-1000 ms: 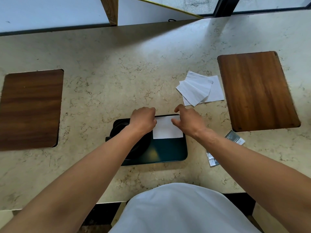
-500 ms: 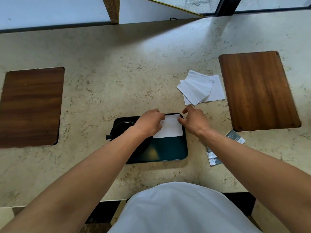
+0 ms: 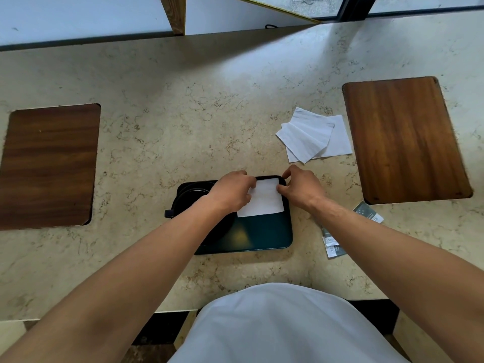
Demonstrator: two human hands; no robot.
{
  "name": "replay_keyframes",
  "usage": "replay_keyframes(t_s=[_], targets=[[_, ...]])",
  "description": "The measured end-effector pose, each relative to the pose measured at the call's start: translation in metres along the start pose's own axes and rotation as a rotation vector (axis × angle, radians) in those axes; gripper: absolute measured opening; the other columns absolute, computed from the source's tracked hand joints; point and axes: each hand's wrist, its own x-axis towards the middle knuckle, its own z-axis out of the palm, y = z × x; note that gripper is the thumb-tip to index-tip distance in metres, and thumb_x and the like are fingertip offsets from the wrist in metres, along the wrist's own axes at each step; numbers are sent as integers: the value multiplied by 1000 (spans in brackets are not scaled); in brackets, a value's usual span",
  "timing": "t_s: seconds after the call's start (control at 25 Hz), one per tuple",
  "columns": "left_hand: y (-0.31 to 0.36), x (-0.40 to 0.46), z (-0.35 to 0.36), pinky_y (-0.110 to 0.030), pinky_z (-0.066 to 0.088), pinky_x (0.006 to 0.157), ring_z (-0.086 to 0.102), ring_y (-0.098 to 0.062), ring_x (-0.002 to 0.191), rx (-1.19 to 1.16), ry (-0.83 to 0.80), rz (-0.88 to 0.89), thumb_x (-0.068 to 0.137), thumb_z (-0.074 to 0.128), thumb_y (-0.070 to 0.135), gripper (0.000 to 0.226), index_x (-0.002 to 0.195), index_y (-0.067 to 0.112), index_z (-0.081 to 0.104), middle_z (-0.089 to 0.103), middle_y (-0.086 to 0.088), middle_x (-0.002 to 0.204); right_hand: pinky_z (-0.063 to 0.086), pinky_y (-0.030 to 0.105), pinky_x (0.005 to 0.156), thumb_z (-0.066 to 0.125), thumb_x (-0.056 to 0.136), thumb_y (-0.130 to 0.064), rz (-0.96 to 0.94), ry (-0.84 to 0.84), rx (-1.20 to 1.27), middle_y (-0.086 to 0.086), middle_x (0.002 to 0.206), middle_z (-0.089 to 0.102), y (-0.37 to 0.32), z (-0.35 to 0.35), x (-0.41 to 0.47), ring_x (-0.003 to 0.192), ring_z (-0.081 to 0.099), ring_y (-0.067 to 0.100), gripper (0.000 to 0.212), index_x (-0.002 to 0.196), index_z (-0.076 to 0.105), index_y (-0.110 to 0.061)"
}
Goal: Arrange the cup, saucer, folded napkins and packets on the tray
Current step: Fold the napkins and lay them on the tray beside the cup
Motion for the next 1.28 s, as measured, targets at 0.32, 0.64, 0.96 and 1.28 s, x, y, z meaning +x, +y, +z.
replay_keyframes(t_s=[0.32, 0.64, 0.96, 1.28], targets=[[0, 2, 0, -30, 41, 78, 57, -25, 102, -6, 9, 1, 96, 61, 18, 30, 125, 18, 65, 56, -4, 108, 57, 38, 87, 69, 93, -30, -11, -19, 1, 8, 117, 70, 2, -2, 2, 102, 66, 25, 36, 126, 62, -16], [0, 2, -1, -30, 41, 77, 57, -26, 102, -6, 21, 3, 96, 60, 19, 28, 123, 15, 66, 59, -6, 110, 58, 39, 87, 69, 93, -31, 0, -26, 11, 8, 116, 69, 2, -1, 1, 101, 66, 25, 36, 126, 62, -17], [10, 7, -17, -36, 51, 84, 60, -25, 106, -75, 119, 9, 99, 57, 27, 28, 122, 14, 67, 64, -6, 115, 54, 41, 95, 62, 96, -36, -37, 55, 71, 6, 123, 65, 3, -16, 0, 110, 63, 24, 38, 127, 62, -15], [42, 43, -41, -36, 49, 89, 59, -26, 109, -157, 165, 4, 99, 57, 24, 29, 123, 11, 66, 64, -8, 118, 56, 39, 93, 63, 97, -26, 47, 161, 120, 8, 121, 68, 37, -47, 5, 107, 65, 24, 33, 127, 63, -13]])
